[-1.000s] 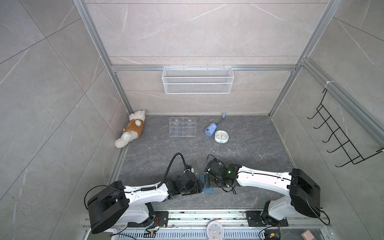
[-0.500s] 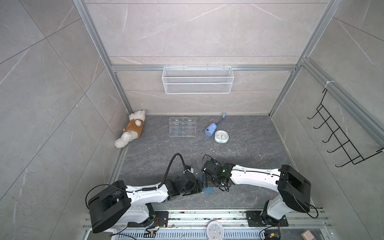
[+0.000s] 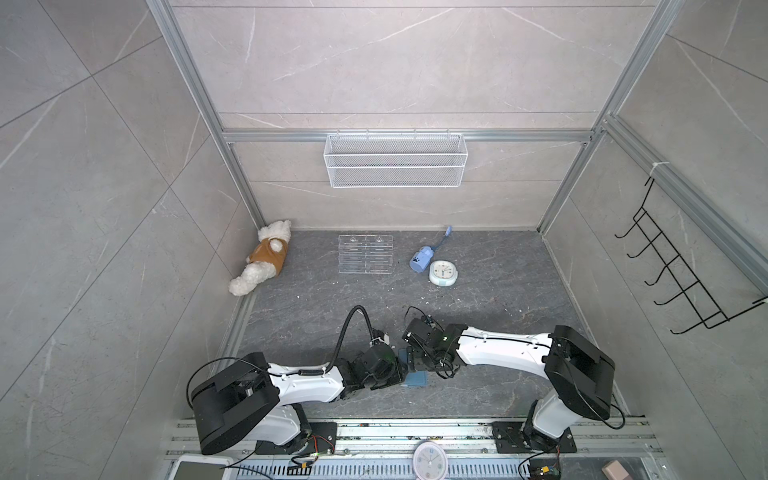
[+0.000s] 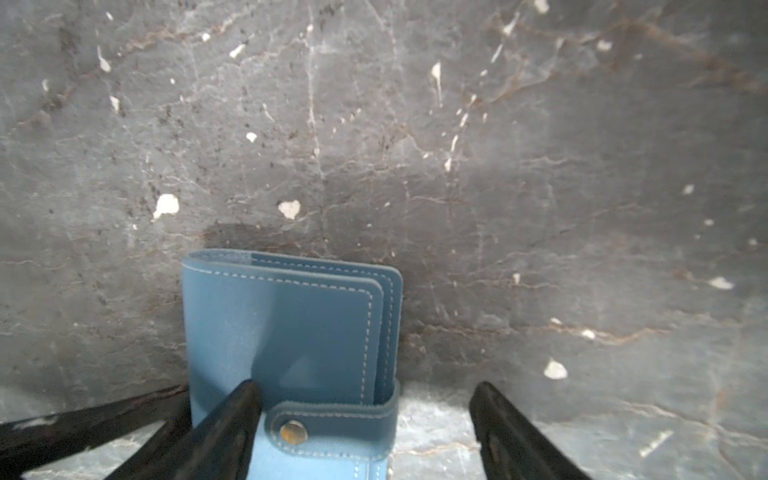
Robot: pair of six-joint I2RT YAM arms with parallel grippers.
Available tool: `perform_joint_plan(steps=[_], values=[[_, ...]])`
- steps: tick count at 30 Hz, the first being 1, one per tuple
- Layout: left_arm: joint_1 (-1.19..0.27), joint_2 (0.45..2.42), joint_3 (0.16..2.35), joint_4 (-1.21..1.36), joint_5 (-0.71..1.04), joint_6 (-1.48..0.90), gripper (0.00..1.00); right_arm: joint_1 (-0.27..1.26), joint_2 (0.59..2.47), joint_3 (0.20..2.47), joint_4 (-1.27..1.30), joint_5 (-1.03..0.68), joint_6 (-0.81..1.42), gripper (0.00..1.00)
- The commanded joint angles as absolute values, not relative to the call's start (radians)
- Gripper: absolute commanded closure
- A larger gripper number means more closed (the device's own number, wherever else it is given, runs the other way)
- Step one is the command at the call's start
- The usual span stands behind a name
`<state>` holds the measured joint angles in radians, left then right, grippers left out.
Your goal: Take the credit cards out of the card holder
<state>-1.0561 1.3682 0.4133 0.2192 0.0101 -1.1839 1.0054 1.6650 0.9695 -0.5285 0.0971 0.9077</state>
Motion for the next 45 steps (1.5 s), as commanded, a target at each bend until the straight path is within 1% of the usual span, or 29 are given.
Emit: perform_joint_plan(steps=[1,3,16,18,23,28,34,35,36,38,40,41,45], values=[[-1.062,1.412,0.372,0.115,0.022,-1.207,0.65,1.003,1.668,0.963,-0.526,0.089,0.899,0.20],[-1.062,1.420,0.372,0.115,0.024,-1.209,0.67,1.003,1.662,0.955,-0.524,0.086,0.902,0.22],[-1.063,1.492,0.403,0.106,0.043,-1.231,0.79,1.006,1.608,0.915,-0.532,0.091,0.924,0.50],[-1.063,1.497,0.404,0.107,0.044,-1.236,0.81,1.006,1.602,0.914,-0.537,0.096,0.926,0.52],[-1.063,1.496,0.394,0.106,0.038,-1.255,0.84,1.005,1.591,0.926,-0.559,0.104,0.920,0.65],[-1.063,1.499,0.395,0.107,0.037,-1.259,0.85,1.005,1.584,0.929,-0.561,0.104,0.920,0.70],[-1.063,1.500,0.398,0.108,0.037,-1.257,0.86,1.006,1.582,0.937,-0.557,0.092,0.913,0.70],[-1.063,1.500,0.400,0.108,0.038,-1.257,0.86,1.006,1.581,0.942,-0.566,0.094,0.910,0.68],[-1.063,1.499,0.400,0.107,0.039,-1.256,0.86,1.008,1.576,0.948,-0.573,0.097,0.910,0.63],[-1.063,1.496,0.398,0.107,0.039,-1.256,0.86,1.009,1.554,0.962,-0.590,0.109,0.907,0.47],[-1.065,1.494,0.396,0.107,0.037,-1.256,0.87,1.013,1.542,0.985,-0.616,0.118,0.898,0.36],[-1.064,1.493,0.396,0.107,0.036,-1.256,0.87,1.016,1.545,1.003,-0.637,0.122,0.894,0.32],[-1.065,1.494,0.394,0.110,0.035,-1.256,0.87,1.035,1.584,1.042,-0.667,0.130,0.897,0.26]])
